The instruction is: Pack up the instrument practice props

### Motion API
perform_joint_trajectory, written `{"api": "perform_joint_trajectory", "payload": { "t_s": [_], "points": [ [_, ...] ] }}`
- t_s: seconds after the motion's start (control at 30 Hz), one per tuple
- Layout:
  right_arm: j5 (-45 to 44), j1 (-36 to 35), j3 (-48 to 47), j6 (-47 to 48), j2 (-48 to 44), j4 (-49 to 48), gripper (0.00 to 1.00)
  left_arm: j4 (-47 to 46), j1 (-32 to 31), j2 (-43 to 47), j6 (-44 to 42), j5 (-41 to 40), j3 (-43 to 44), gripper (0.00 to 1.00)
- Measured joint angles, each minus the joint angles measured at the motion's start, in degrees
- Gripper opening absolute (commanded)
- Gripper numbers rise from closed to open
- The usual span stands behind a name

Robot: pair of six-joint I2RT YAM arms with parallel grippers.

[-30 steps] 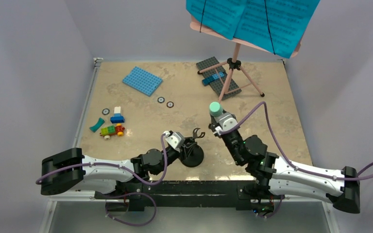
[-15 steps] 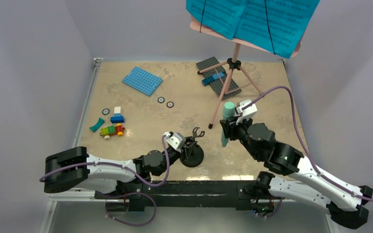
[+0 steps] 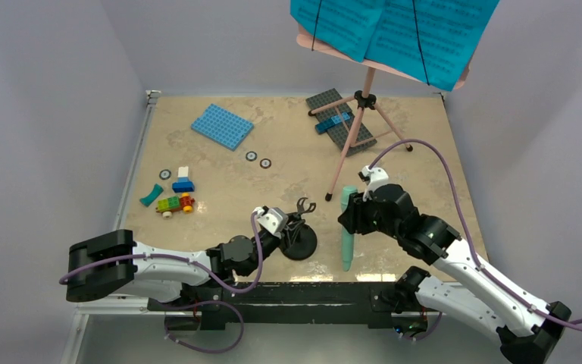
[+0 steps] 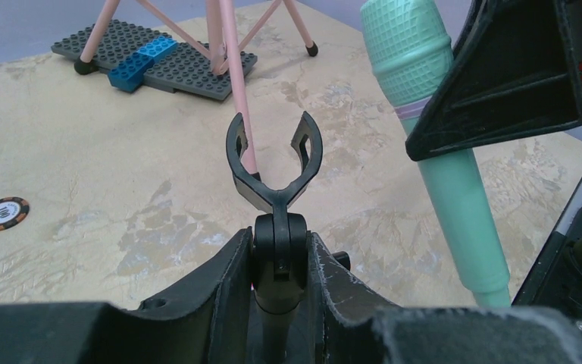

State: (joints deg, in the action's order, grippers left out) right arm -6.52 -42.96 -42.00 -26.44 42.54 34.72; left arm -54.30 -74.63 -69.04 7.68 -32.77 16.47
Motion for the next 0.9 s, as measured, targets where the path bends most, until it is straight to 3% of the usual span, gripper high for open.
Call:
{"api": "perform_joint_trajectory", "payload": {
  "t_s": [0.2,0.33,0.37,0.4,0.7,0.9],
  "points": [
    [3.6,0.0,0.3,-1.9,-0.3,0.5,0.0,1.2,0.0,1.2,0.1,0.4,-0.2,0.48],
    [4.8,0.0,0.4,-2.6,-0.3,0.5,0.0,5.3,0.0,2.7,0.5,0.9,0.1,0.64],
    [4.9,0.0,0.4,-2.7,-0.5,0.5,0.0,6.2,0.0,3.1,0.7,0.9,0.3,0.85],
    [5.0,0.0,0.4,-2.8,-0.6,0.5,0.0,7.3,0.0,3.5,0.8,0.8,0.6,0.98],
    [5.8,0.0,0.3,-3.0,-2.2,1.1,0.0,17.2,0.2,11.8,1.2,0.3,1.0,1.0],
    [8.1,0.0,-1.1,-2.6,-3.2,2.1,0.0,27.3,0.2,28.1,2.7,-0.9,2.4,1.0]
  ]
}}
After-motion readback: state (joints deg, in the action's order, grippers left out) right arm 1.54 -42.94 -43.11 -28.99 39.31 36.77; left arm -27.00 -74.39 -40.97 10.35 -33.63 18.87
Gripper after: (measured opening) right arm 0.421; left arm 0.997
